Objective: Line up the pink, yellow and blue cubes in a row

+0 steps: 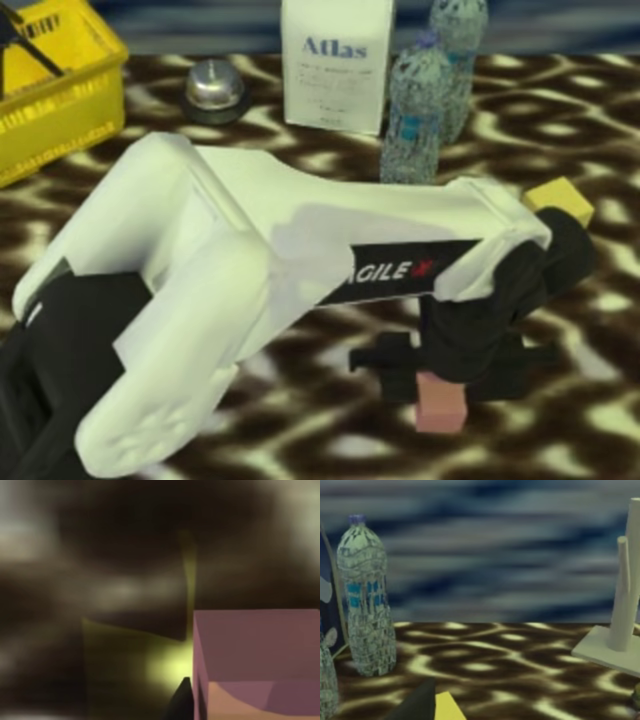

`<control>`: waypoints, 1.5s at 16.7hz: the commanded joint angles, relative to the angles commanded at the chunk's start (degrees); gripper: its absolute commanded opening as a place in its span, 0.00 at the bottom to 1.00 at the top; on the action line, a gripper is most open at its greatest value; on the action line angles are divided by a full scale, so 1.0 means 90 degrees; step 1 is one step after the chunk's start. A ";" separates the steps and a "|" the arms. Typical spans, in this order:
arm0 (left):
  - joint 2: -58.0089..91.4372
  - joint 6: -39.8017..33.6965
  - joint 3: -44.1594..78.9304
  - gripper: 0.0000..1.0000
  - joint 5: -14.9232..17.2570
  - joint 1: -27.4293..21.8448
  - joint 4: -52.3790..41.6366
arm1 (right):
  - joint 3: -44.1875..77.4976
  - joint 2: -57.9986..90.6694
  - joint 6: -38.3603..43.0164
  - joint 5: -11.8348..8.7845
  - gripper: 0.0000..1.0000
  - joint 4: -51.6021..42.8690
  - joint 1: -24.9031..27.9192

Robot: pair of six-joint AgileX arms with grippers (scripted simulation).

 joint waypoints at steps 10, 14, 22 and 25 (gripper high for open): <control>0.0000 0.0000 0.0000 1.00 0.0000 0.0000 0.0000 | 0.0000 0.0000 0.0000 0.0000 1.00 0.0000 0.0000; -0.0030 0.0002 0.0094 1.00 -0.0003 -0.0009 -0.0112 | 0.0000 0.0000 0.0000 0.0000 1.00 0.0000 0.0000; -0.0469 -0.0043 0.1011 1.00 -0.0006 0.0090 -0.1478 | 0.0000 0.0000 0.0000 0.0000 1.00 0.0000 0.0000; -0.0447 -0.0042 0.0998 1.00 -0.0005 0.0056 -0.1462 | 0.0000 0.0000 0.0000 0.0000 1.00 0.0000 0.0000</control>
